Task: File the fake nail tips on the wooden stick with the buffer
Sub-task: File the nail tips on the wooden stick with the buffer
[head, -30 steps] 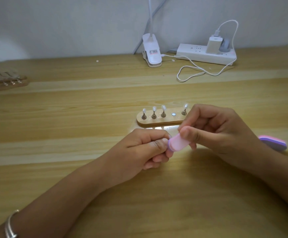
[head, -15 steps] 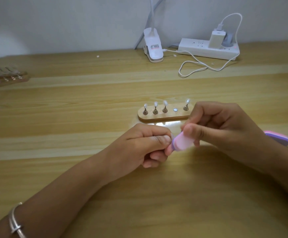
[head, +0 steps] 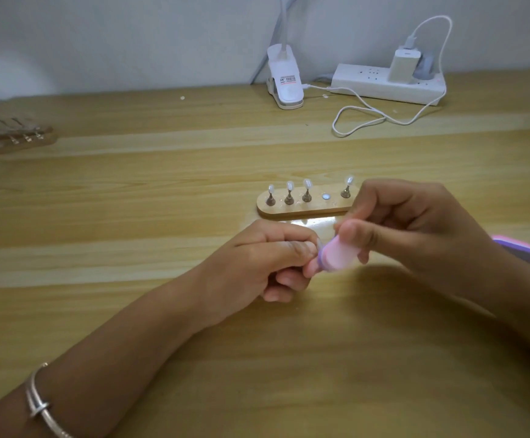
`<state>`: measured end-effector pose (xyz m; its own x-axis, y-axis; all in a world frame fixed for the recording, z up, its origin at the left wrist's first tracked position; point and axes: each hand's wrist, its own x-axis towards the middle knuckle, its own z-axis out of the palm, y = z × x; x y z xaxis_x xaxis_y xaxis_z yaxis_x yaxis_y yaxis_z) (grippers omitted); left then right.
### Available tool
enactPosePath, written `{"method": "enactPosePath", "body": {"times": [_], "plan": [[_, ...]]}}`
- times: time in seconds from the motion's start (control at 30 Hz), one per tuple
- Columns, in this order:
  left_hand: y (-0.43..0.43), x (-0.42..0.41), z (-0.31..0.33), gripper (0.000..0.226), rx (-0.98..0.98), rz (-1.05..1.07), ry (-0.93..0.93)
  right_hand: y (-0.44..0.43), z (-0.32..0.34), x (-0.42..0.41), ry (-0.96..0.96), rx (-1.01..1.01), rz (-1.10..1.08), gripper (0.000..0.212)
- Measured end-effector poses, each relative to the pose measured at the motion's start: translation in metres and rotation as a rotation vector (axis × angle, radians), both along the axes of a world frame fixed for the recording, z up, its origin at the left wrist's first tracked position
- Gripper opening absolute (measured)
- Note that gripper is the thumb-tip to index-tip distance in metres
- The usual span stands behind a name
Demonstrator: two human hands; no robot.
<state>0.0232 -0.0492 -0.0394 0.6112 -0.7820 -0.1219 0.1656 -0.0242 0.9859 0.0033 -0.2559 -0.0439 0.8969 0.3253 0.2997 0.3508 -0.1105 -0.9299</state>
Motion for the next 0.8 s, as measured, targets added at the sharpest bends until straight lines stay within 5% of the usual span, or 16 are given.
{"method": "enactPosePath", "body": {"times": [0.8], "plan": [[-0.001,-0.0017,-0.0052,0.023,0.003,-0.018,-0.066,-0.0031,0.0013,0.0028,-0.011,-0.022,-0.001,0.017]]}}
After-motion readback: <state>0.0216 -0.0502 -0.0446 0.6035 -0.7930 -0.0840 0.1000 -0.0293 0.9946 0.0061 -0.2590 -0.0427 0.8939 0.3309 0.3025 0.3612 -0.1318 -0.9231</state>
